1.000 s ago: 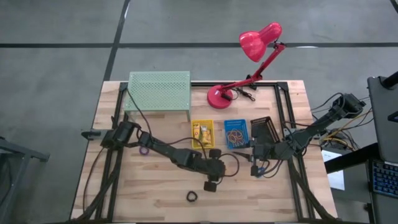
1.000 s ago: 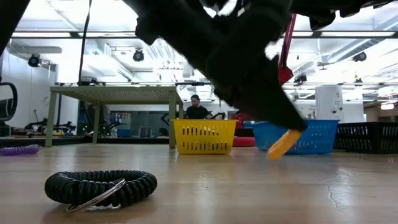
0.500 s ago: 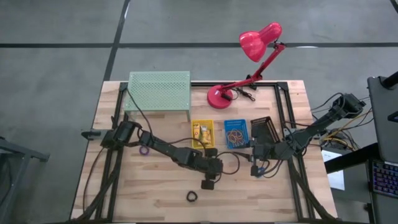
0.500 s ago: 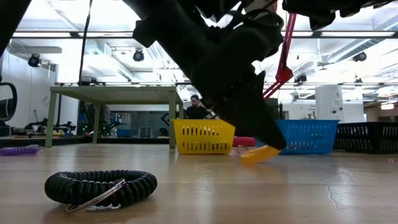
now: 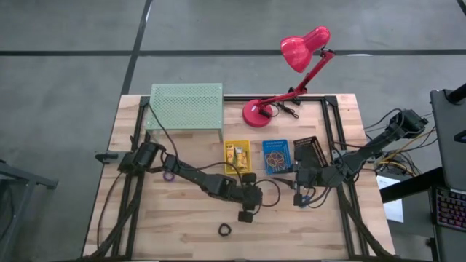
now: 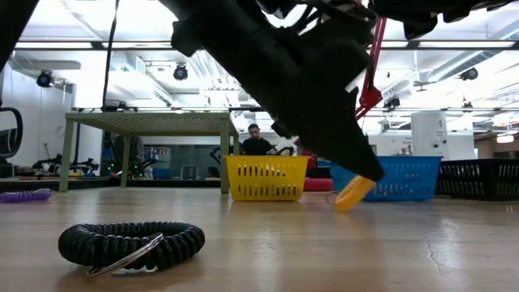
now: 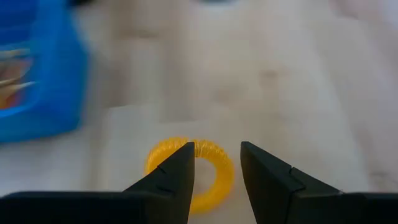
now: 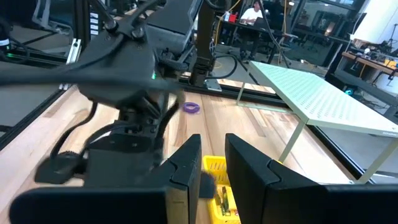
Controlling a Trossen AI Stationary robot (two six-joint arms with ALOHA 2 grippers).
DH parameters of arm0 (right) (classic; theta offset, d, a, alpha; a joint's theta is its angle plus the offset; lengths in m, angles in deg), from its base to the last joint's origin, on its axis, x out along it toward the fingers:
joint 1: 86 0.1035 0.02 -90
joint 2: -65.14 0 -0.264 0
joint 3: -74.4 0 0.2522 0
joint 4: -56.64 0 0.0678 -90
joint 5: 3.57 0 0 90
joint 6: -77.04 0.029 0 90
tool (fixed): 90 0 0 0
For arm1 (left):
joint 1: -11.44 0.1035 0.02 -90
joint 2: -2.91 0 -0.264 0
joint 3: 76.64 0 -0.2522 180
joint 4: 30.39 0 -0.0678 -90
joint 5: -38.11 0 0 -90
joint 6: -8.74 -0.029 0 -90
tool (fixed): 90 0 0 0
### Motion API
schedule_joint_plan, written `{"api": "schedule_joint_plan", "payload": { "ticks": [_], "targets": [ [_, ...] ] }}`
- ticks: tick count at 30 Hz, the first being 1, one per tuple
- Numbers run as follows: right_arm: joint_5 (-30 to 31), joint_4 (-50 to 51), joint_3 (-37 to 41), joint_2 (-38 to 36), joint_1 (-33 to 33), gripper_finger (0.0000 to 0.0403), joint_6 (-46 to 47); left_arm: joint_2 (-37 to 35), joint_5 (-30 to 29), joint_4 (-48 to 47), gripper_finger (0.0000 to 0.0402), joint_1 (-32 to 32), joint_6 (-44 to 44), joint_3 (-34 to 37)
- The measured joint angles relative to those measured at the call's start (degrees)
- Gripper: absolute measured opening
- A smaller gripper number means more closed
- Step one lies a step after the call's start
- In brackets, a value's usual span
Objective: Pick & Place Office Desk Supplies
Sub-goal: Put the yellow spring keychain into the black basket
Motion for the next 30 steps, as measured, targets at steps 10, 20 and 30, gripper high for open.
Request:
{"api": "schedule_joint_plan", "payload": {
  "ticks": [10, 20, 30],
  "targets": [
    [0.01, 0.02, 0.0, 0.0, -0.02, 0.0068, -0.01, -0.02, -14.79, 1.88, 0.0136, -1.12, 2.99, 0.0],
    [0.0, 0.02, 0.0, 0.0, -0.02, 0.0068, 0.0, -0.02, -9.31, 2.67, 0.0136, -1.18, 3.14, 0.0],
    [0.0, 0.02, 0.0, 0.0, 0.0, 0.0068, 0.0, -0.04, 4.96, 4.59, 0.0136, -0.91, 0.04, 0.0]
  ]
}}
